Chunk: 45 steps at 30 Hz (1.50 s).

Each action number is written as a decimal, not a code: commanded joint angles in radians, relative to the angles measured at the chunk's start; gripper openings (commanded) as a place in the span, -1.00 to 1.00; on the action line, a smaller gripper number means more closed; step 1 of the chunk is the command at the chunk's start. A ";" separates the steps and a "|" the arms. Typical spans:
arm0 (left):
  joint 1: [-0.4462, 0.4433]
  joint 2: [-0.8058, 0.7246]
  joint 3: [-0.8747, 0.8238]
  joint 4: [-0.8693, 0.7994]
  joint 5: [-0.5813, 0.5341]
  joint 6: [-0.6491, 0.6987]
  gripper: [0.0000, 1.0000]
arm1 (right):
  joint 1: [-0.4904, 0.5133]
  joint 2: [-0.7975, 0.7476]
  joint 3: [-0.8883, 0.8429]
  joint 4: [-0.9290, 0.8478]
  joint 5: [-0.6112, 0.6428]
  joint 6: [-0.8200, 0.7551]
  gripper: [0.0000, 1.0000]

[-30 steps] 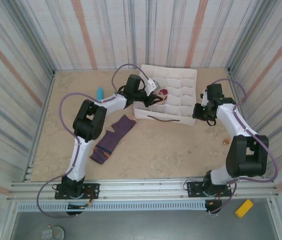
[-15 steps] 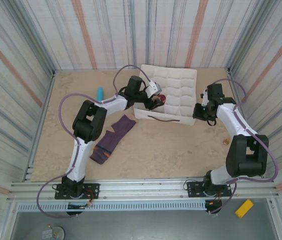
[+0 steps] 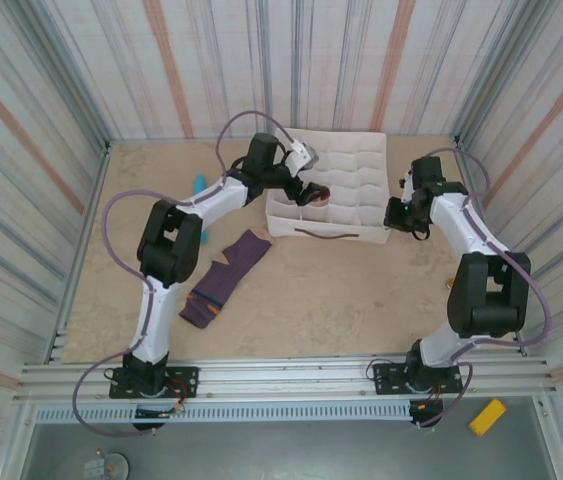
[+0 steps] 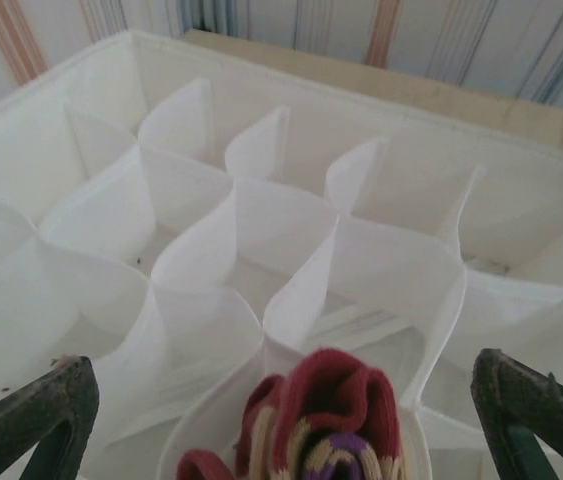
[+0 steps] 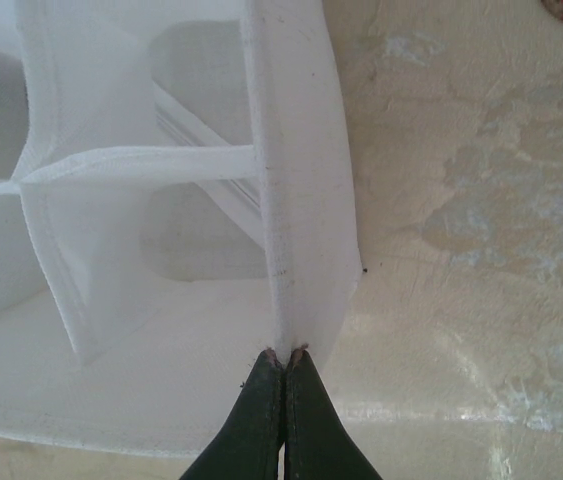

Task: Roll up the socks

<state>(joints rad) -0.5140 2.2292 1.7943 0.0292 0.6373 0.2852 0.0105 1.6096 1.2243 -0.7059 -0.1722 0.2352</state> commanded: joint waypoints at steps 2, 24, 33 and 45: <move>0.015 -0.098 0.054 -0.091 -0.038 -0.078 0.97 | -0.010 0.091 0.089 -0.026 0.012 0.052 -1.00; 0.091 -0.554 -0.432 -0.371 -0.263 -0.412 0.95 | 0.056 0.522 0.704 -0.082 -0.023 0.114 -0.52; 0.094 -0.695 -0.698 -0.395 -0.311 -0.555 0.85 | 0.117 0.397 0.604 -0.035 -0.045 0.074 0.99; 0.130 -0.781 -0.923 -0.431 -0.279 -0.677 0.80 | 0.290 0.021 0.179 0.067 0.054 0.197 0.99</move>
<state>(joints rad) -0.3996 1.4769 0.9096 -0.3927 0.3431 -0.3466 0.2920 1.6817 1.4559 -0.6617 -0.1528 0.3595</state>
